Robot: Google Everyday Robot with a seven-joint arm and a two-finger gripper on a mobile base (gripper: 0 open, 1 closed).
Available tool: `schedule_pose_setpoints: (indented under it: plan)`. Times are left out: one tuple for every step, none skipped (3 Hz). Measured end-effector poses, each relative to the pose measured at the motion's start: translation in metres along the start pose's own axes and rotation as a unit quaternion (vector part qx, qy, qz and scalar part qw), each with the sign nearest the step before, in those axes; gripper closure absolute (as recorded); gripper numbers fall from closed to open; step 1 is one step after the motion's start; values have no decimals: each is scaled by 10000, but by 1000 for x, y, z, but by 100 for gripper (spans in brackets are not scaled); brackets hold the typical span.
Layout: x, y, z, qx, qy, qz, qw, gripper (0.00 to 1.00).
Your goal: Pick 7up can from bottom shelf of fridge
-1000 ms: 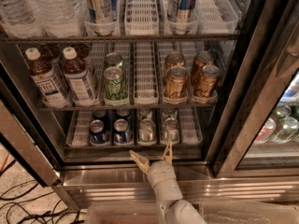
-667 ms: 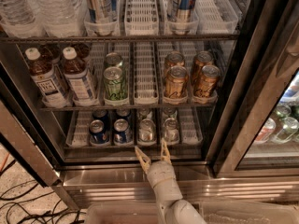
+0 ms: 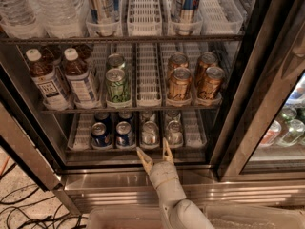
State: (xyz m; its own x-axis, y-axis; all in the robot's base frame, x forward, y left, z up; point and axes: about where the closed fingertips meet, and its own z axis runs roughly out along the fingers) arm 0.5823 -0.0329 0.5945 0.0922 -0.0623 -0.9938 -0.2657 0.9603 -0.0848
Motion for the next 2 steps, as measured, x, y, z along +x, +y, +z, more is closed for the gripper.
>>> schedule_pose_setpoints:
  plan:
    - [-2, 5, 11, -163, 20, -58, 9998, 30]
    - [-2, 8, 24, -280, 34, -77, 9996, 29]
